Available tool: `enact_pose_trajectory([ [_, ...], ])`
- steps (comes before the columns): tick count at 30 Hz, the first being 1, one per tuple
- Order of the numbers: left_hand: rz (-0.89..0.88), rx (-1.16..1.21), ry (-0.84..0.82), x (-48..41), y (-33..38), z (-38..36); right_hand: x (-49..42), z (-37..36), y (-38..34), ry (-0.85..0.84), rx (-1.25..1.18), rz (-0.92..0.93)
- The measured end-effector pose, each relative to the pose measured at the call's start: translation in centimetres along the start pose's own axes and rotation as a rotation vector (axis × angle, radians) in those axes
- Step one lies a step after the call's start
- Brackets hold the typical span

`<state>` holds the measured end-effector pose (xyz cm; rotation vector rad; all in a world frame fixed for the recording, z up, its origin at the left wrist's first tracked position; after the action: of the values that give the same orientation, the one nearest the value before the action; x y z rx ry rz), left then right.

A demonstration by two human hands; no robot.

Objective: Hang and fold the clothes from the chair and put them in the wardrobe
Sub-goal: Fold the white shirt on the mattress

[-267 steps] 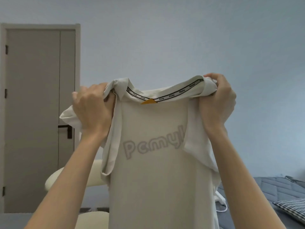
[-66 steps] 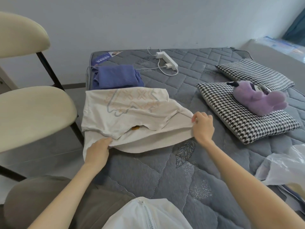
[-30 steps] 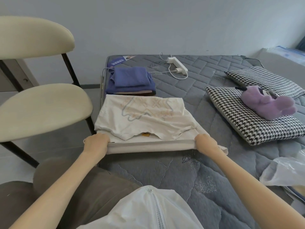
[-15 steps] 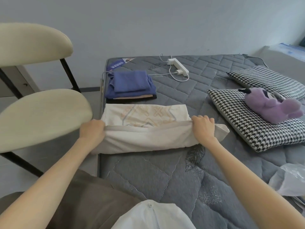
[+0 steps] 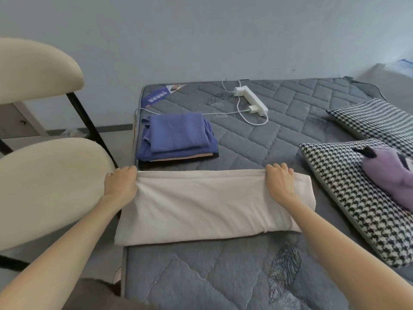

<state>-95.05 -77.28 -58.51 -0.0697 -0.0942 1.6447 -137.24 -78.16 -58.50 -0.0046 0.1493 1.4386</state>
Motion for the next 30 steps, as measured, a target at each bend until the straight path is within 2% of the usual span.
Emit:
enact_pose_trajectory([
  [10, 0.085, 0.04, -0.075, -4.2, 0.0, -4.9, -2.6, -5.2, -0.4, -0.032, -0.021, -0.072],
  [12, 0.14, 0.07, 0.036, -3.7, -0.2, -4.7, -2.4, -5.9, -0.5, 0.01, -0.082, -0.101],
  [14, 0.14, 0.14, 0.252, -2.5, 0.9, -3.5, -1.8, -6.0, -1.5, 0.084, -0.164, -0.103],
  [15, 0.105, 0.186, 0.346, -1.5, 2.2, -3.0, -1.2, -5.8, -2.6, 0.128, -0.213, -0.082],
  [17, -0.029, 0.281, 0.375, 0.7, 6.4, -3.0, 0.6, -5.1, -6.1, 0.205, -0.304, 0.018],
  [19, -0.131, 0.38, 0.308, 3.0, 11.2, -4.0, 2.9, -4.8, -10.3, 0.198, -0.378, 0.113],
  [22, -0.217, 0.458, 0.118, 5.6, 16.8, -7.7, 6.1, -6.3, -14.5, 0.077, -0.411, 0.201],
  [26, -0.105, 0.391, -0.008, 5.8, 15.9, -11.7, 7.3, -9.5, -13.0, -0.042, -0.293, 0.264],
  [30, -0.021, 0.269, -0.076, 4.2, 13.7, -12.2, 6.5, -10.8, -8.4, -0.13, -0.153, 0.383],
])
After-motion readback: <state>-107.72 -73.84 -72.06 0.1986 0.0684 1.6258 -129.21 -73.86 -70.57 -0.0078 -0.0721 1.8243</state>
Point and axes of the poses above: each hand's wrist, its own x-axis away from the middle knuckle, its own z-axis out of the back of the hand, y = z × x, the point moved 9 cm from there along -x, towards the middle knuckle, and after that the axes turned 1 degree about -x, right-handed, at the moved point
